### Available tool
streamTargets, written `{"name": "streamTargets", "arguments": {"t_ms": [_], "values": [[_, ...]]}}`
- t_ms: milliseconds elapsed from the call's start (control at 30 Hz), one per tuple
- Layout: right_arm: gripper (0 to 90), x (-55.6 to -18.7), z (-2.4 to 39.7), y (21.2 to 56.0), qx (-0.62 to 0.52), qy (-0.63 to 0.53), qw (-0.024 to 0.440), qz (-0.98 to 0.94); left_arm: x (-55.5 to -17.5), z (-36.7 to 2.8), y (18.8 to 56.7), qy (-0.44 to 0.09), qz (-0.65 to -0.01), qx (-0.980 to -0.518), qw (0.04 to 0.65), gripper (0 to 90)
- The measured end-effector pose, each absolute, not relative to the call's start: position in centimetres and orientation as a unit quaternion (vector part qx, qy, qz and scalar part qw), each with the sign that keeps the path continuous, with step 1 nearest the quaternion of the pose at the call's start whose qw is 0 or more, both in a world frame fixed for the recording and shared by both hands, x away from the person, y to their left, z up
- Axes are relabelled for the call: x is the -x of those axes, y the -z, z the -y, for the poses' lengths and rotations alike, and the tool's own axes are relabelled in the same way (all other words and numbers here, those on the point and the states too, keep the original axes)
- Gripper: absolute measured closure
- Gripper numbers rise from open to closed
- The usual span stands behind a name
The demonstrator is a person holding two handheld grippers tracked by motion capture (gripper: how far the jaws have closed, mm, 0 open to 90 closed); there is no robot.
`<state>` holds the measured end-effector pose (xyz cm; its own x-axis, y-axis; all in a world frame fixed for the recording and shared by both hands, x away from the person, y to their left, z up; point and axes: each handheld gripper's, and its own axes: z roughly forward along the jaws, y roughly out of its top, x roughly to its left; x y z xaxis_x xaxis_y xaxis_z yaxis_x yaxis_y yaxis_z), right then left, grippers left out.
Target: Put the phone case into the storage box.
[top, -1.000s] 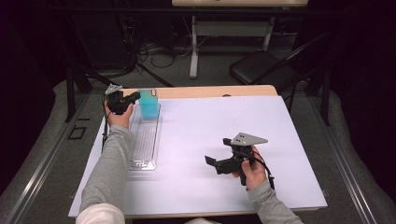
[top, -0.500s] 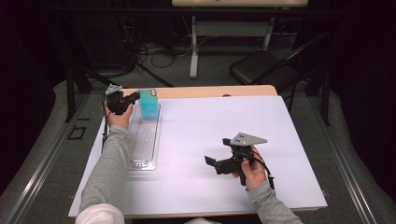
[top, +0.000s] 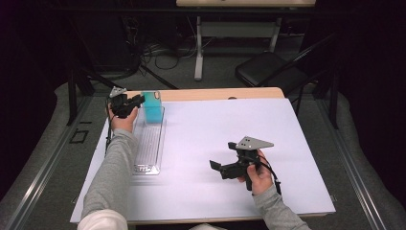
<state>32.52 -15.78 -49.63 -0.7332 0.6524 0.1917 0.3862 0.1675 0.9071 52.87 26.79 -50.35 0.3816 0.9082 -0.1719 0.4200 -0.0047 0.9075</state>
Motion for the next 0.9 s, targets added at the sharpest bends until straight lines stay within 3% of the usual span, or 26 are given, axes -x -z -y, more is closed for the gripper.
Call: {"name": "streamTargets", "arguments": {"t_ms": [167, 633, 900], "values": [[0.0, -32.5, 15.7, 49.7, -0.343, -0.545, 0.123, -0.755, -52.9, -26.8, 50.3, -0.257, -0.508, -0.657, 0.494, 56.2], [0.0, -32.5, 15.7, 49.6, -0.342, -0.545, 0.122, -0.756, -52.5, -26.8, 49.8, -0.275, -0.514, -0.655, 0.481, 36.6], [0.0, -32.4, 15.7, 49.5, -0.341, -0.544, 0.122, -0.757, -52.2, -26.9, 49.3, -0.279, -0.519, -0.659, 0.467, 34.4]]}}
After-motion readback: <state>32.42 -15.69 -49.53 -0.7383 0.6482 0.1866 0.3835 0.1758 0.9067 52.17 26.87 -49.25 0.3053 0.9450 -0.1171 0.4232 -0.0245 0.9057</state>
